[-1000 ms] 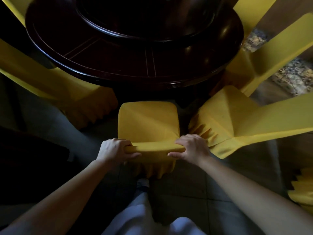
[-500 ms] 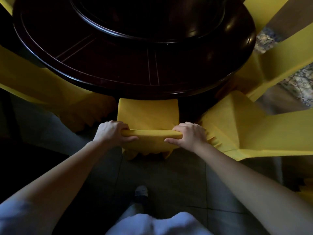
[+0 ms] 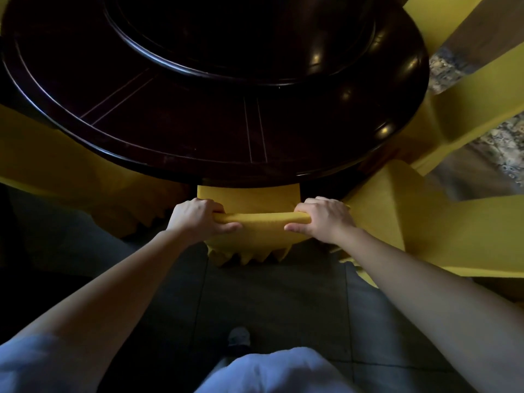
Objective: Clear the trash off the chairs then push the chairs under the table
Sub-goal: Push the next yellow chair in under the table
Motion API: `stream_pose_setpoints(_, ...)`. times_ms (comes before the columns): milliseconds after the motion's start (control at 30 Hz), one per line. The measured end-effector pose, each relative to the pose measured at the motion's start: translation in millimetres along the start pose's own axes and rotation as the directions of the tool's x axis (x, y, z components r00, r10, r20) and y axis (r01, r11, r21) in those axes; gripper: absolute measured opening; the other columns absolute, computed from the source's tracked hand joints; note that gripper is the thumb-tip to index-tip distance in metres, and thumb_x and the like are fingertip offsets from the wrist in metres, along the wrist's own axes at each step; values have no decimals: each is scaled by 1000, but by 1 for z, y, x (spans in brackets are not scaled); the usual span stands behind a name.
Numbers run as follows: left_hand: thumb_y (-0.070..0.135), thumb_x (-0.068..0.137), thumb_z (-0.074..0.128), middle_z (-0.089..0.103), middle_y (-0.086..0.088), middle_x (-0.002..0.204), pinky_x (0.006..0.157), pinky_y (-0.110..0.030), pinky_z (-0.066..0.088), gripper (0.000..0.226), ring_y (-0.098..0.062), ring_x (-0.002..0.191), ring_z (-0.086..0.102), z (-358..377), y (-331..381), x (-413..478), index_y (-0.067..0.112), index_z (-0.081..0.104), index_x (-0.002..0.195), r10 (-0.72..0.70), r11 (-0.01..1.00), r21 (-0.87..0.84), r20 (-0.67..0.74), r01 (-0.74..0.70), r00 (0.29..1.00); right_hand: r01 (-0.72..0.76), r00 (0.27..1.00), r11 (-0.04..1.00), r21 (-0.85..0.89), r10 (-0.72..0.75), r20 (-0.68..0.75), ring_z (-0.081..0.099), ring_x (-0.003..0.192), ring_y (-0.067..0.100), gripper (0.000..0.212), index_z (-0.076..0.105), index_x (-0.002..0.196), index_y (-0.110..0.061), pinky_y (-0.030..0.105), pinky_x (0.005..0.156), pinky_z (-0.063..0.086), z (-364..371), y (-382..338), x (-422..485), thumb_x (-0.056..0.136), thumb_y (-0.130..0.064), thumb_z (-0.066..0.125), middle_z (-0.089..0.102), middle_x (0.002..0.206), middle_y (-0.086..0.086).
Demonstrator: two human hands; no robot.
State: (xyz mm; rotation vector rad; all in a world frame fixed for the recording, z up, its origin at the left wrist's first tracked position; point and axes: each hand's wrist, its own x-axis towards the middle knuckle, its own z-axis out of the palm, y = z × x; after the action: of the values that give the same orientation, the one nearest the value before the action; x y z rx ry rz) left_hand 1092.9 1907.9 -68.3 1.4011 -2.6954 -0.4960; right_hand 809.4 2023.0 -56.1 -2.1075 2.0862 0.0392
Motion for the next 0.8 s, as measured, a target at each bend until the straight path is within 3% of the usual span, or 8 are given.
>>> stream_pose_setpoints(133, 94, 53, 33, 66, 9, 77, 54, -26, 41, 75, -15, 71, 61, -1, 0, 2, 33, 67, 81, 20, 1000, 14, -3, -20, 1000, -25, 999, 1000, -10, 25, 24, 56, 87, 16, 87, 61, 102, -33, 30, 67, 35, -4, -3, 2, 64, -94, 11, 61, 95, -6)
stream_pose_setpoints(333, 95, 49, 27, 66, 7, 82, 57, -28, 49, 85, -15, 75, 62, -9, 8, -4, 34, 67, 92, -42, 999, 13, 103, 41, 994, -141, 990, 990, 7, 141, 20, 57, 95, 19, 89, 59, 108, -32, 37, 88, 39, -5, -14, -12, 64, -92, 11, 63, 100, -5)
stream_pose_setpoints(433, 92, 55, 36, 67, 2, 86, 63, -32, 54, 79, -20, 78, 63, -13, 12, -9, 32, 67, 97, -124, 992, 19, 155, 123, 980, -184, 983, 981, 59, 184, -3, 53, 111, 21, 77, 57, 118, -31, 38, 98, 35, -3, -20, -22, 74, -84, 23, 62, 116, -4)
stream_pose_setpoints(567, 72, 77, 48, 67, 0, 102, 86, -38, 46, 58, -23, 98, 58, -12, 31, -28, 26, 65, 106, -98, 994, 46, 22, 97, 995, -140, 989, 971, 194, 147, -22, 37, 134, 19, 57, 45, 138, -25, 39, 113, 23, -4, -16, -42, 92, -58, 42, 48, 142, -1)
stream_pose_setpoints(633, 57, 86, 52, 67, -1, 106, 88, -39, 44, 43, -23, 99, 57, -14, 45, -32, 25, 64, 111, -48, 998, 45, -6, 48, 999, -117, 993, 960, 255, 122, -3, 30, 139, 18, 56, 40, 142, -25, 39, 113, 22, -10, -10, -56, 94, -55, 40, 41, 148, -2)
stream_pose_setpoints(733, 42, 90, 54, 67, 0, 103, 71, -32, 50, 31, -18, 86, 60, -33, 76, -20, 28, 63, 116, -16, 1000, 17, 127, 14, 992, -124, 992, 927, 353, 118, 39, 29, 140, 15, 56, 38, 142, -27, 38, 109, 29, -27, -1, -75, 95, -56, 39, 37, 150, -4)
stream_pose_setpoints(800, 39, 90, 55, 65, 1, 115, 76, -33, 52, 33, -19, 96, 62, -41, 111, -12, 29, 60, 121, 46, 999, -36, 166, -41, 985, -123, 992, 909, 397, 125, 20, 32, 138, 15, 55, 38, 143, -27, 37, 106, 33, -38, 9, -90, 95, -54, 41, 38, 150, -3)
